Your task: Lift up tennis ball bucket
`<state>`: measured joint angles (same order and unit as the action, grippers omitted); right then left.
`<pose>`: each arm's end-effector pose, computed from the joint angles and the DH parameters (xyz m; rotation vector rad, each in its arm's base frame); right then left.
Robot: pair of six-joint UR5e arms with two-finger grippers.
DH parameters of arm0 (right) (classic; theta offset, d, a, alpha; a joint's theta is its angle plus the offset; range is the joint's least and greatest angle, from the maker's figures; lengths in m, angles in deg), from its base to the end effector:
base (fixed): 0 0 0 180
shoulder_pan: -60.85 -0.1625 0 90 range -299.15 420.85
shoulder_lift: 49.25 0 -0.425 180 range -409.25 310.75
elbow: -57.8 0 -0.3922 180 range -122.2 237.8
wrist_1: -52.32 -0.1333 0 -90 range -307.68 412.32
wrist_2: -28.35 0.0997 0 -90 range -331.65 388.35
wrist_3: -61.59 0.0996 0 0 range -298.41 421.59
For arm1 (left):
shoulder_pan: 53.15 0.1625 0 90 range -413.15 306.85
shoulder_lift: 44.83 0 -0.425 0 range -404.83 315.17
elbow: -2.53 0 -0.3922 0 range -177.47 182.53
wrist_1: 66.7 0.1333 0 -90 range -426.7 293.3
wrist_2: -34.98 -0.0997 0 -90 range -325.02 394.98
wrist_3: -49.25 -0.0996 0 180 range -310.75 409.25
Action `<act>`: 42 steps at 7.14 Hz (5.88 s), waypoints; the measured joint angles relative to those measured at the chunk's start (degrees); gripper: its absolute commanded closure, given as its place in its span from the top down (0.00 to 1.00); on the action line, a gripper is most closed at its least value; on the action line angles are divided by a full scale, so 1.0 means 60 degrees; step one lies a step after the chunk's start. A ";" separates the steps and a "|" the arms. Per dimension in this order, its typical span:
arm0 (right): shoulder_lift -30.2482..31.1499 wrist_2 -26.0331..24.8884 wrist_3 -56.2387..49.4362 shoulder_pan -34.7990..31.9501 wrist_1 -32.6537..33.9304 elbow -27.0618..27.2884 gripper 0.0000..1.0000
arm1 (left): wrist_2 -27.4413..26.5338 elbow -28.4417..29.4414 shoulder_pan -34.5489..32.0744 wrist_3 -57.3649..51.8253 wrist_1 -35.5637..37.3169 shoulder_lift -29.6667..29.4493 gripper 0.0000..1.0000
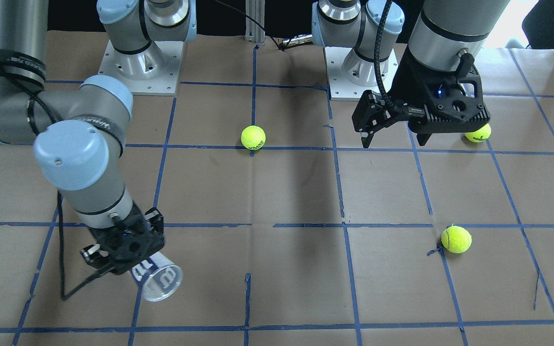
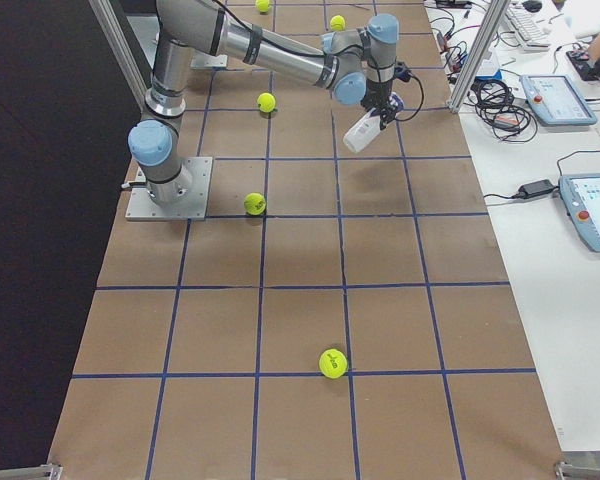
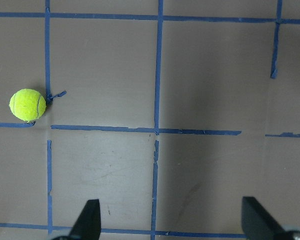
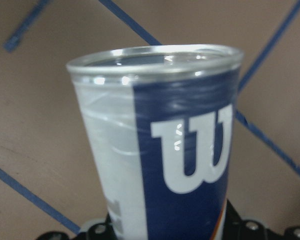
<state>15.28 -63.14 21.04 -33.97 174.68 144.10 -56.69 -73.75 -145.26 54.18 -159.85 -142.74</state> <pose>0.1860 -0.6500 0.3212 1.1727 -2.8150 0.2568 -0.1507 -0.5477 0.5283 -0.0777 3.1135 -0.0750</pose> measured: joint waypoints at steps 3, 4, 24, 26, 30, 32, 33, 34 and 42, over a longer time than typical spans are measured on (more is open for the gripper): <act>-0.0843 0.0056 -0.3876 -0.1561 0.1878 -0.0408 0.65 | 0.0006 -0.0019 -0.0004 0.0000 -0.0002 0.0003 1.00; -0.1191 0.0014 -0.5051 -0.1905 0.2092 -0.0677 0.66 | 0.0004 -0.0033 -0.0009 0.0000 -0.0002 0.0009 1.00; 0.1219 0.0251 0.2496 0.0537 -0.2290 -0.1164 1.00 | 0.7206 -0.0596 0.0668 0.0121 0.3088 -0.4541 1.00; 0.1784 0.0261 0.4593 0.0874 -0.4044 -0.1160 1.00 | 0.7193 -0.0669 0.0543 0.0035 0.3804 -0.5036 1.00; 0.2134 0.0255 0.6496 0.0936 -0.4655 -0.1202 1.00 | 0.7309 -0.1226 0.0241 -0.0020 0.4969 -0.5478 0.27; 0.2143 0.0264 0.6696 0.0912 -0.4580 -0.1083 1.00 | 0.7347 -0.1266 0.0216 0.0064 0.5134 -0.5521 0.02; 0.2132 0.0266 0.6739 0.0898 -0.4542 -0.1026 1.00 | 0.7461 -0.1273 0.0207 0.0178 0.5146 -0.5445 0.01; 0.2123 0.0269 0.6824 0.0886 -0.4511 -0.1034 1.00 | 0.7659 -0.1274 0.0198 0.0386 0.5149 -0.5241 0.01; 0.2145 0.0301 0.7544 0.0499 -0.4529 -0.0890 1.00 | 0.3851 0.0604 -0.0565 0.2365 0.3553 -0.3653 0.01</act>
<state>28.15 -61.33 66.30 -30.97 147.50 138.76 -33.59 -70.13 -148.65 68.37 -138.54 -164.66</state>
